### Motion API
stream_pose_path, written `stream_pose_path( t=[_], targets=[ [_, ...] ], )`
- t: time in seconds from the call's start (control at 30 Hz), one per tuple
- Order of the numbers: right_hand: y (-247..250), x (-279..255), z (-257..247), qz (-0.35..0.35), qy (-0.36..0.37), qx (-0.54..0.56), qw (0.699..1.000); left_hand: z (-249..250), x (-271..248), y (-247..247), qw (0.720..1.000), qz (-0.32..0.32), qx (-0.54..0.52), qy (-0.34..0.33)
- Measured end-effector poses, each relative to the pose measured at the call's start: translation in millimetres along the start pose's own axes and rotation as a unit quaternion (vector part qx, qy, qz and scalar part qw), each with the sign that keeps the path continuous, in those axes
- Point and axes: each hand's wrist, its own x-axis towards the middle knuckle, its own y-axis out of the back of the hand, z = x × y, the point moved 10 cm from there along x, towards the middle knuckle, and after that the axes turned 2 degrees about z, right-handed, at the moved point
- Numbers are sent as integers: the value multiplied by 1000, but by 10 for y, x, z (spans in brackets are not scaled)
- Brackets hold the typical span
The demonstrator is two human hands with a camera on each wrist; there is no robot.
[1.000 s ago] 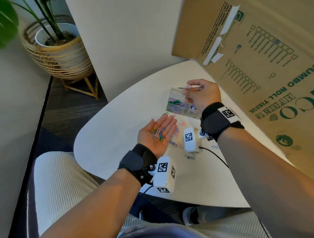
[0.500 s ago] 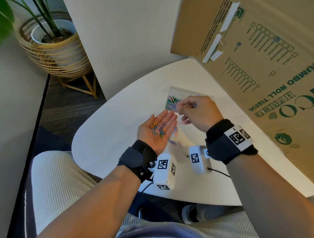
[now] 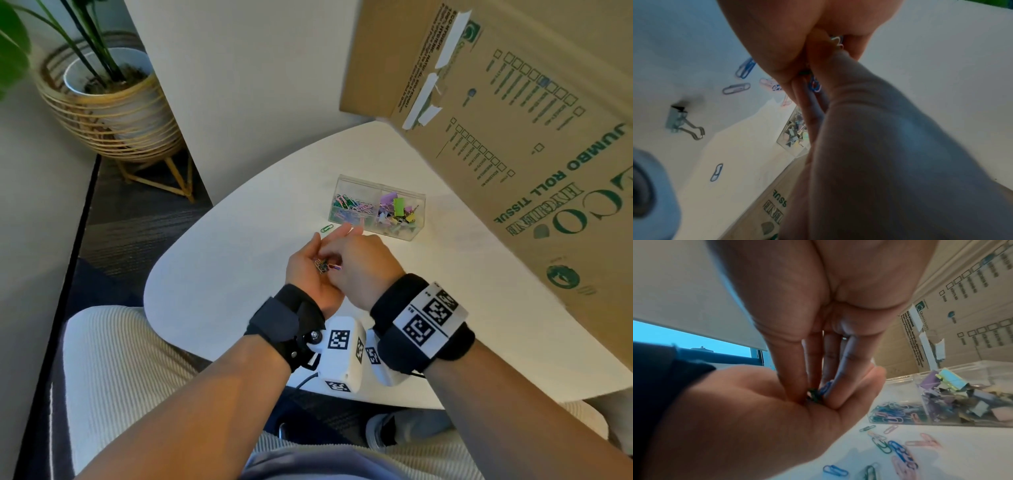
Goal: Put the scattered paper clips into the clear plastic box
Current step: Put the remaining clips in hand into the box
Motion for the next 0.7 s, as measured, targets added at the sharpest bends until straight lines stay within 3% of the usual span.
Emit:
stream_pose_path(
  t=[0.07, 0.17, 0.27, 0.5, 0.6, 0.7],
  targets=[
    [51, -4, 31, 23, -4, 25, 999, 27, -3, -21, 1000, 0, -10, -7],
    [158, 22, 193, 70, -40, 150, 985, 113, -13, -59, 1000, -2, -9, -22],
    [164, 42, 361, 96, -79, 279, 952, 171, -18, -86, 1000, -2, 5, -27],
    [240, 53, 486, 119, -95, 449, 880, 151, -13, 38, 999, 23, 2, -28],
    [497, 170, 664, 185, -117, 487, 846, 159, -21, 103, 999, 27, -3, -29],
    [671, 394, 789, 219, -131, 456, 853, 130, -38, 125, 999, 26, -4, -18]
  ],
)
